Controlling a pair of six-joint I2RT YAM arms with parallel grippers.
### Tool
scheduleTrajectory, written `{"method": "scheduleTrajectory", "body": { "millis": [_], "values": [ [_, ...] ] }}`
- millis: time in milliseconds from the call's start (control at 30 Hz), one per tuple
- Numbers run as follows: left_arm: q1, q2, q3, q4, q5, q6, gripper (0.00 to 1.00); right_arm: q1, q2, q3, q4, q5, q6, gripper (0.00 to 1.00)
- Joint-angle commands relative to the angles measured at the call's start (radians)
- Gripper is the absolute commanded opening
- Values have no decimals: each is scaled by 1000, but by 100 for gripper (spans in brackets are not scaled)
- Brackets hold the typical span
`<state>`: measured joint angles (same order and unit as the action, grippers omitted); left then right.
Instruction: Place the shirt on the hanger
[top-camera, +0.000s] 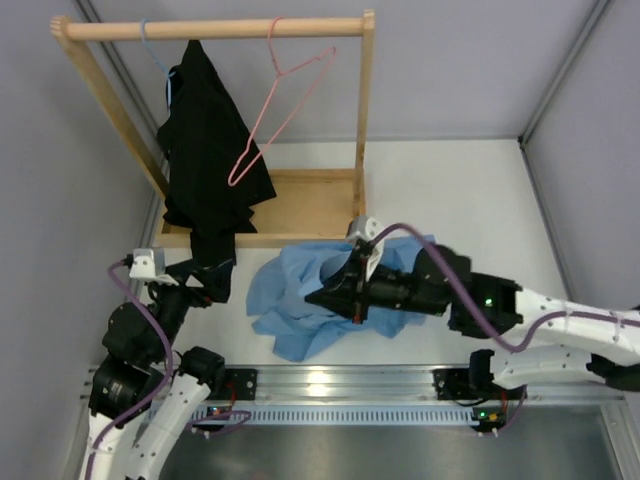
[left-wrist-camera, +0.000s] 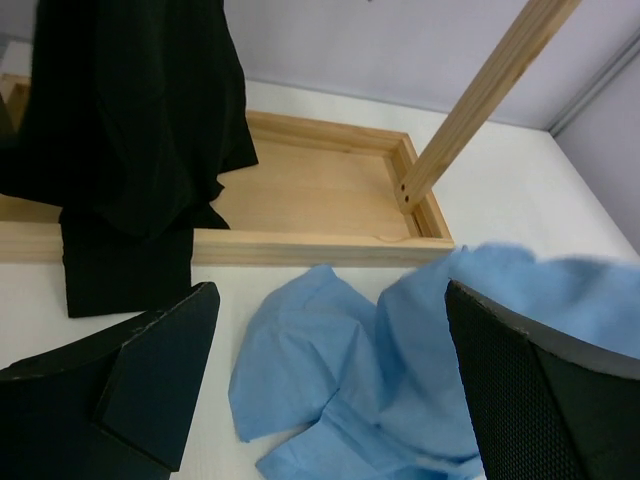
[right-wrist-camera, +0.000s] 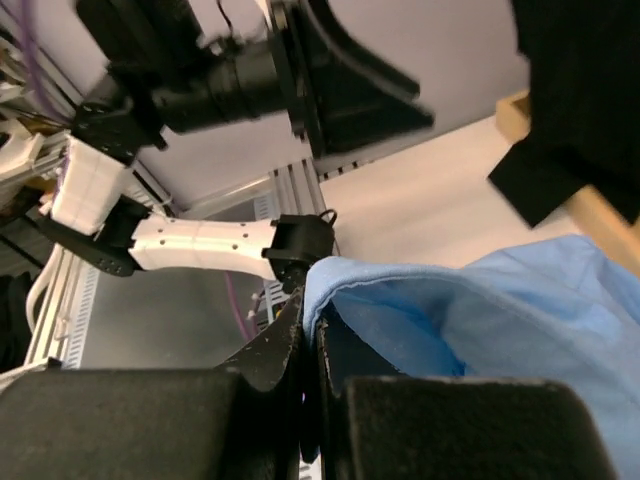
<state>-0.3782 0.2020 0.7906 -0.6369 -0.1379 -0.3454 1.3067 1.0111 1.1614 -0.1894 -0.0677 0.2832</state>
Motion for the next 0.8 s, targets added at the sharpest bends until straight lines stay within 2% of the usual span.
{"method": "scheduleTrajectory", "body": {
  "millis": [0,33,100,133,200,267,300,333,433,533,600,767],
  "values": [
    [13,-50,7,40,-61,-14,98,176,144,-159,167,278,49,0],
    [13,-61,6,40,-65,-15,98,198,228,-222,253,349,115,0],
    [13,-65,4,42,-66,-14,98,209,312,-250,275,518,216,0],
    [13,-62,4,42,-66,-15,98,209,363,-275,307,557,294,0],
    [13,-58,4,42,-60,-12,98,209,382,-305,355,629,333,1],
    [13,-58,2,40,-52,-9,98,206,386,-302,360,638,330,24],
    [13,-59,1,40,-49,-9,98,203,380,-287,340,628,318,39],
    [13,-61,1,40,-49,-9,98,203,373,-252,315,612,286,49],
    [12,-65,1,42,-48,-9,98,192,304,-188,199,524,196,57],
    [13,-64,-2,40,-48,-10,98,123,210,-163,0,375,151,59],
    [13,-62,-2,42,-42,-9,98,44,126,-208,-100,268,143,59],
    [13,-58,-4,40,-37,-9,98,-147,-40,-383,-163,131,169,58]
  ]
}}
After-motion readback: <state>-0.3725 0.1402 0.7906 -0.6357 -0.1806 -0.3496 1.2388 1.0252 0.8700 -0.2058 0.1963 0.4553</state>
